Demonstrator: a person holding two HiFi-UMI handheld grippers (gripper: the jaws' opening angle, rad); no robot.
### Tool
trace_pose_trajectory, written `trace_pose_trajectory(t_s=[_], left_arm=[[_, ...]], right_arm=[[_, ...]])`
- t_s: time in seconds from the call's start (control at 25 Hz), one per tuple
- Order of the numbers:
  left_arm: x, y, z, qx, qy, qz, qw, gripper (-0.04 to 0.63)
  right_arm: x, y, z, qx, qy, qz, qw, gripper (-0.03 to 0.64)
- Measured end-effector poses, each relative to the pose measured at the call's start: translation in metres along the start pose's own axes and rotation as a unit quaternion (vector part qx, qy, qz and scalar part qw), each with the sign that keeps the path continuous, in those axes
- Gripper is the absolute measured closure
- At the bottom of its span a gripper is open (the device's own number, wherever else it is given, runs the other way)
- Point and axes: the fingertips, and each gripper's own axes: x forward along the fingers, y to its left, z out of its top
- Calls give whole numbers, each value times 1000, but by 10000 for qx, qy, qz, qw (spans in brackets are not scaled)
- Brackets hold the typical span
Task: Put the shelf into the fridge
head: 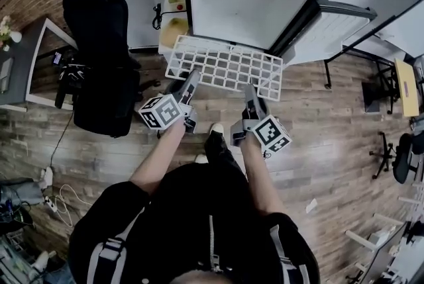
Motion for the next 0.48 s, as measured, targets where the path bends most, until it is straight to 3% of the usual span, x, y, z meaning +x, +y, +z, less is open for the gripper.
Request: trace_pose_trajectory(t_s=[0.48], left_arm=[[71,22,7,-6,13,181,9998,443]], right_arm=[[70,-33,27,16,287,41,9996,471]])
